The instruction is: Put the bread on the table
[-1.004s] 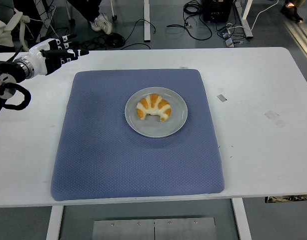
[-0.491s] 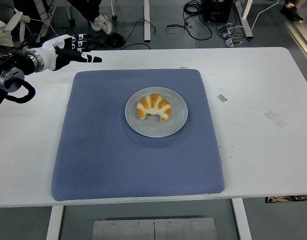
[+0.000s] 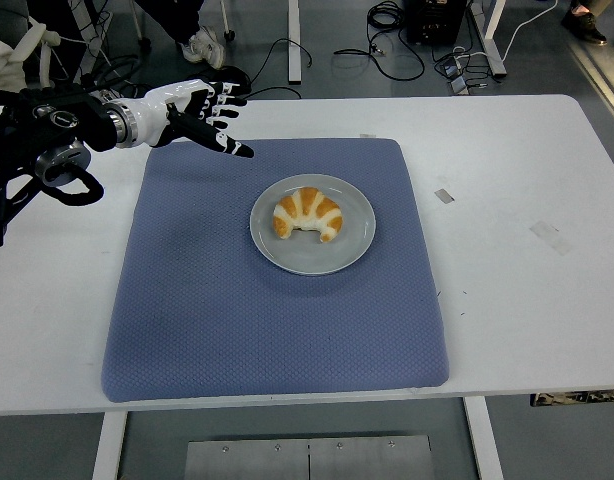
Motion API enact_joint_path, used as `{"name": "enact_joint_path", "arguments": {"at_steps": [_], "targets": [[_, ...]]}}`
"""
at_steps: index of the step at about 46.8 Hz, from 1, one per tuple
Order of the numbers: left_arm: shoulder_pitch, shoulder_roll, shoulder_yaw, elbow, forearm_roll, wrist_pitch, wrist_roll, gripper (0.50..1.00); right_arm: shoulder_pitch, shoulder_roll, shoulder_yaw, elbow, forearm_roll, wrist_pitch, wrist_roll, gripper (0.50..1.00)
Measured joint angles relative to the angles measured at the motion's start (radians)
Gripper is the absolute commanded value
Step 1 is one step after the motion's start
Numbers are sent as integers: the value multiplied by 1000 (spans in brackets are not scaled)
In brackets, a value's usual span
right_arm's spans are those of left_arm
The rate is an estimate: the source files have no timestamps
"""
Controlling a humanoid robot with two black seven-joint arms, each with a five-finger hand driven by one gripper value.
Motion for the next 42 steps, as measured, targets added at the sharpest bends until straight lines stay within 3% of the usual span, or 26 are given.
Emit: {"name": "enact_joint_path", "arguments": {"at_steps": [22, 42], "targets": [[-109, -31, 215, -56, 26, -3, 9, 995, 0, 0, 0, 0, 0, 0, 0, 1000], [-128, -86, 262, -60, 19, -15, 41, 995, 0, 0, 0, 0, 0, 0, 0, 1000]]}}
